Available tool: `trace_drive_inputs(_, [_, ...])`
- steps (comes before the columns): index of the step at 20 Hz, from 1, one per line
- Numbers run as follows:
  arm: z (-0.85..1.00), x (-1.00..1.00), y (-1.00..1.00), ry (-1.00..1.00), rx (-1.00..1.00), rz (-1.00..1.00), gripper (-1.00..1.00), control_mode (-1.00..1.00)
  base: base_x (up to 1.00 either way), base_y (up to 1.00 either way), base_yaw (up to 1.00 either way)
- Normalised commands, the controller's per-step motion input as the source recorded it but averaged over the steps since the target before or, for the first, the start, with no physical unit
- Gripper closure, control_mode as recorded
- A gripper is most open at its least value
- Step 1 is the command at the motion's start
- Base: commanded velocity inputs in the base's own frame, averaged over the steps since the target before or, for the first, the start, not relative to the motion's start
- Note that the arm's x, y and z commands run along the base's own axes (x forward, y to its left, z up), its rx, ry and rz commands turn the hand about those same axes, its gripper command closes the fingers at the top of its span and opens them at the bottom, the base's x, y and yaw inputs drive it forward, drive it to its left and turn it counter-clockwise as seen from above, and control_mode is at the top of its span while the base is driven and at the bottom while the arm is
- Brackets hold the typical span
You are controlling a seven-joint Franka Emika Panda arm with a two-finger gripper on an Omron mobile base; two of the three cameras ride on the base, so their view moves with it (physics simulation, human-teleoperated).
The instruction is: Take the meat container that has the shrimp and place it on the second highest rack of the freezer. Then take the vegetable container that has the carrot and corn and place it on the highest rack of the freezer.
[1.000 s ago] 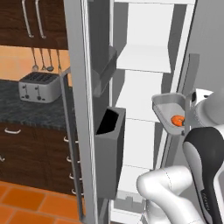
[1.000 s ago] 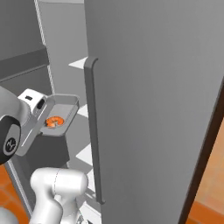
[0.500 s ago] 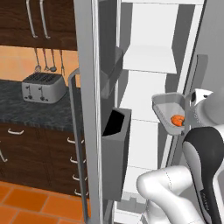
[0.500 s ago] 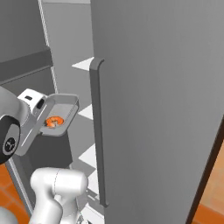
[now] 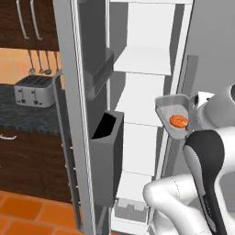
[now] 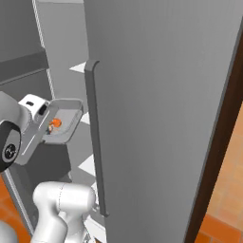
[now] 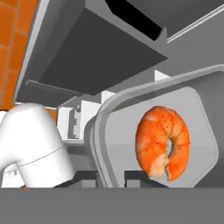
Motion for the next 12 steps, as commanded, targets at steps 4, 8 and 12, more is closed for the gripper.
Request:
trace_drive_inputs(4, [-0.23,0.81,0.00,0.00,0.00,-0.06,1.00,-1.00,0.00,0.00,0.00])
trace_drive_inputs(8, [-0.26,0.39,0.10,0.00,0.00,-0.07,1.00,-1.00,0.00,0.00,0.00])
trace_drive_inputs(12, [-0.11,0.13,0.38,0.00,0.00,-0.01,1.00,-1.00,0.00,0.00,0.00])
